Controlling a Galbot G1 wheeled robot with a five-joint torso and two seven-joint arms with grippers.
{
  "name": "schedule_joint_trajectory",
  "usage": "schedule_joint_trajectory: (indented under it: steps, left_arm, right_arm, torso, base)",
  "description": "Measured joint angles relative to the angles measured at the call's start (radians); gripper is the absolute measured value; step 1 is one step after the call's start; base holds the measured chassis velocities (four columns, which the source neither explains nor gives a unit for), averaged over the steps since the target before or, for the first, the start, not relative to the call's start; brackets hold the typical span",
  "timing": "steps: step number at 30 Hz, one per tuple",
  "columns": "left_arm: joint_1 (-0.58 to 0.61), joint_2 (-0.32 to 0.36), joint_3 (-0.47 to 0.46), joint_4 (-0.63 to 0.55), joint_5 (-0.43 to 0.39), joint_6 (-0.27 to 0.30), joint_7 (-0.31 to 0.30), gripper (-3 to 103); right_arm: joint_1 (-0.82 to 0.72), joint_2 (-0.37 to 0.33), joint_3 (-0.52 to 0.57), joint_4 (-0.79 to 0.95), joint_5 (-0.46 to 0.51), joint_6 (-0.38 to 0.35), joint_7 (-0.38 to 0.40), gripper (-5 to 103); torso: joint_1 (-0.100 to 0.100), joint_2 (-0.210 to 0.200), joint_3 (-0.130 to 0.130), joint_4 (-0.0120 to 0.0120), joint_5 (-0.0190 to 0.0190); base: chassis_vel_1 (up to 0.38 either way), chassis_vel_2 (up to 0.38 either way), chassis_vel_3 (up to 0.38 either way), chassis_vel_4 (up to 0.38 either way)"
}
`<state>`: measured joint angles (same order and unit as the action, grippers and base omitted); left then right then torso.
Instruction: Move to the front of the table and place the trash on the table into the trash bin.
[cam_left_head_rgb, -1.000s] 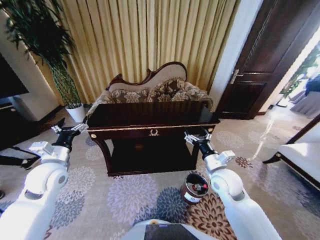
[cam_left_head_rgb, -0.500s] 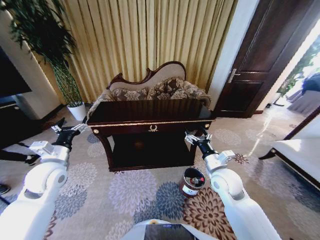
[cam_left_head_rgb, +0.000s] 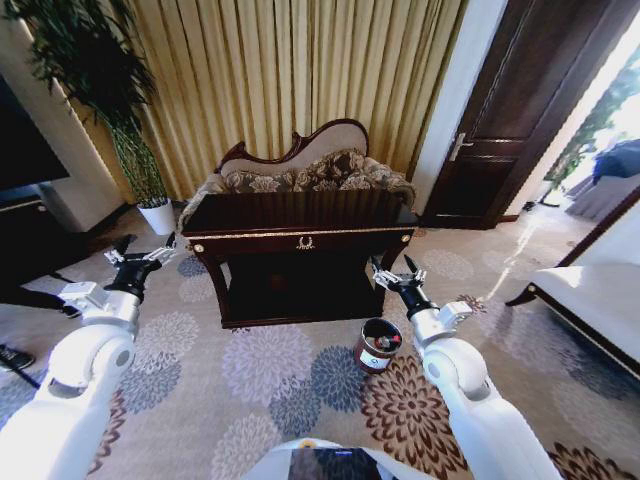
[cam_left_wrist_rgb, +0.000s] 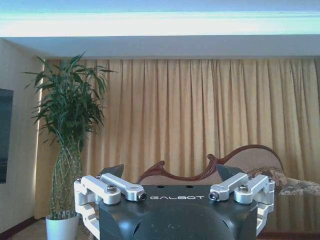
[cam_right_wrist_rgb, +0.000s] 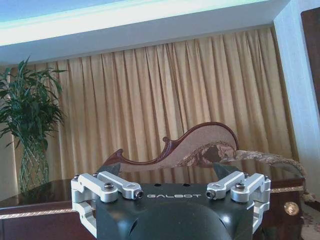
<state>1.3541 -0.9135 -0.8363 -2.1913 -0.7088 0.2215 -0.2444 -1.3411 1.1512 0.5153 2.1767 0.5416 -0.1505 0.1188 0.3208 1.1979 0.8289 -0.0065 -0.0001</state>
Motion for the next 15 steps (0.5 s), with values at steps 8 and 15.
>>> schedule_joint_trajectory:
  steps: [8,15]
  left_arm:
    - [0.002,-0.002,0.0,-0.005,0.0,0.001,0.001,100]
    - [0.003,-0.004,0.002,-0.01,0.0,0.001,0.001,100]
  right_arm:
    - [-0.005,0.002,0.005,-0.001,-0.001,0.001,0.0,100]
    - [-0.006,0.001,0.012,-0.001,0.0,0.002,0.0,100]
  torso:
    - [0.0,0.0,0.0,0.0,0.0]
    - [0.0,0.0,0.0,0.0,0.0001]
  base:
    - [0.194,-0.185,-0.186,0.196]
    - [0.159,-0.189,-0.161,0.171]
